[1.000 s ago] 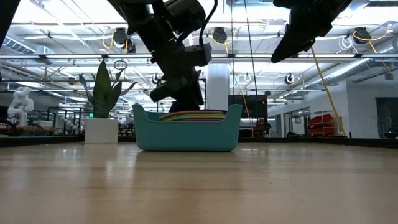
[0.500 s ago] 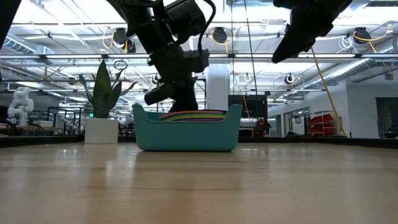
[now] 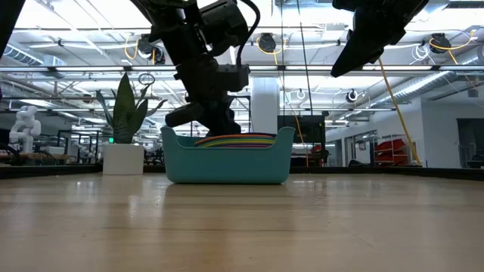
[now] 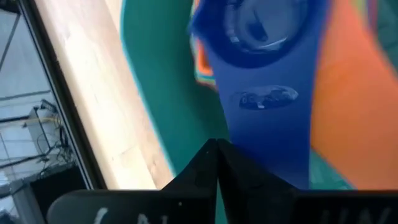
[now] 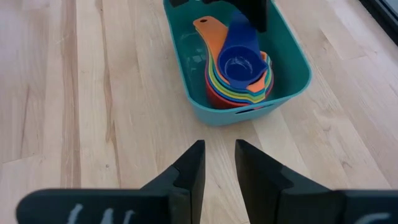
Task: Nest measuring cups in basket
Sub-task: Stack the dark blue measuring cup on top of the orange measuring cup inside the light blue bin
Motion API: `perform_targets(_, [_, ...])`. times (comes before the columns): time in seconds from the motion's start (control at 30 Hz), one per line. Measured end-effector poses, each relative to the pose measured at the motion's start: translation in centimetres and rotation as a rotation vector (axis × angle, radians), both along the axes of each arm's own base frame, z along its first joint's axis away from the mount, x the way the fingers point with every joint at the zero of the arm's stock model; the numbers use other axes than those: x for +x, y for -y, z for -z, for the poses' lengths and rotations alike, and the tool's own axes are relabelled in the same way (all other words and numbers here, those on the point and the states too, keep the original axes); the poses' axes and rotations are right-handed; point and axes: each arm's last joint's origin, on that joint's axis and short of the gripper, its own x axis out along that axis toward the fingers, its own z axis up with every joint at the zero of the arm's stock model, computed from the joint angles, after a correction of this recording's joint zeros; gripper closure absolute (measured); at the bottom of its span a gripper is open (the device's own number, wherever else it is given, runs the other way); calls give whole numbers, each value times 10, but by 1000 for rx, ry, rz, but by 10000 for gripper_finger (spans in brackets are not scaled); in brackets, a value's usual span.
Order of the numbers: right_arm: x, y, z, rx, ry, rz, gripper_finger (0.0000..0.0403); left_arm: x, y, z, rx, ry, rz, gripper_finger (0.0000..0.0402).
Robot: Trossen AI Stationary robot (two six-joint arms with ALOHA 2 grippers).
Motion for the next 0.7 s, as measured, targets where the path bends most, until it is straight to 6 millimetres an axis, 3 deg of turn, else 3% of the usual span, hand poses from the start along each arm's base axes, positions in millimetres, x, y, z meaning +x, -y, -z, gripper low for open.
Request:
perform_targets(0.2, [0,0,0,0,-1,0,323,-1,12,-5,-32,19,18,397])
perform_targets(0.47, [-1,0,1,0,-11,2,323,-14,25,-35,-87,107,-37,393])
perform_targets(0.6, [-1,0,1,2,-11,5,323,-17,22,-46,-107,168,-92,398])
perform_targets(0.7, [-1,0,1,3,-12,6,323,-18,12,-43,-103,160,-132,394])
